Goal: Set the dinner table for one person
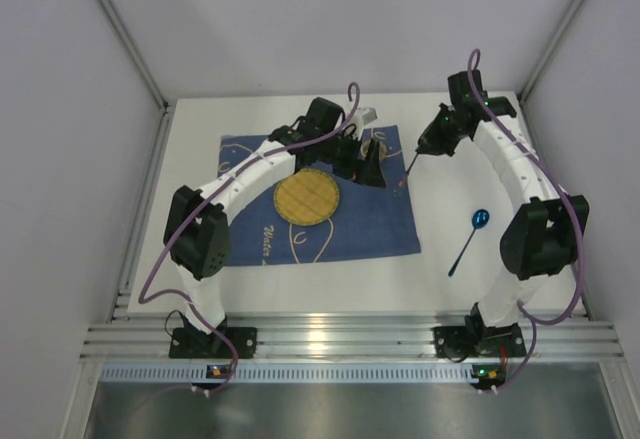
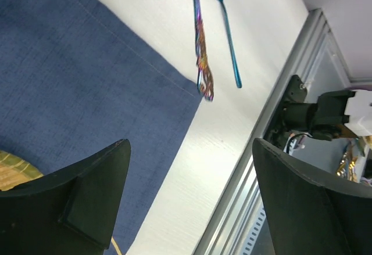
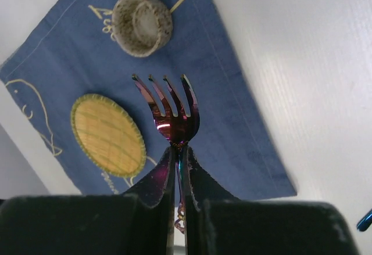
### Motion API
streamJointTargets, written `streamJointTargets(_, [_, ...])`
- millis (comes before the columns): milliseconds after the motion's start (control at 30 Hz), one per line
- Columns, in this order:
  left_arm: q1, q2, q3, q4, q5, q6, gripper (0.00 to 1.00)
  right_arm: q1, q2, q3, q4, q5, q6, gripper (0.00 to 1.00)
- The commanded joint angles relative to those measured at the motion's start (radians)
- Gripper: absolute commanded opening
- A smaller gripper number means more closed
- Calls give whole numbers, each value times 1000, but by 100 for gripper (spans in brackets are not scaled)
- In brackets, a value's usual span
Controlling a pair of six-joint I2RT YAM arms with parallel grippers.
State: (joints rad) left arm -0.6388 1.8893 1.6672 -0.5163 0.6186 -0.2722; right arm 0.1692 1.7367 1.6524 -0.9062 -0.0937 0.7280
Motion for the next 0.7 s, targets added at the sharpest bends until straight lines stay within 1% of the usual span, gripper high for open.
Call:
streamJointTargets(0, [11, -44, -18, 117, 134, -36, 90, 33, -19, 43, -62, -75, 66, 0])
streamJointTargets(200, [11, -21, -6, 130, 145, -44, 84, 69, -22, 64, -59, -136, 113, 0])
streamJointTargets(367, [11, 2, -6, 150, 196, -65, 78, 76, -31, 63, -39, -167, 145, 0])
streamJointTargets(433, [11, 4, -9, 154, 204, -67, 72, 78, -34, 69, -30, -182, 160, 0])
streamJointTargets(467, [13, 8, -7, 154, 205, -68, 67, 79, -34, 69, -26, -189, 165, 0])
streamJointTargets(533, [11, 13, -6, 157, 213, -70, 61, 81, -32, 81, -17, -205, 180, 0])
streamJointTargets(567, [11, 17, -4, 157, 213, -73, 51, 85, -29, 84, -16, -215, 185, 0])
streamJointTargets(633, [13, 21, -4, 163, 220, -73, 43, 89, -28, 99, -11, -222, 197, 0])
streamJointTargets(667, [11, 25, -1, 164, 222, -76, 41, 90, -25, 101, -10, -228, 200, 0])
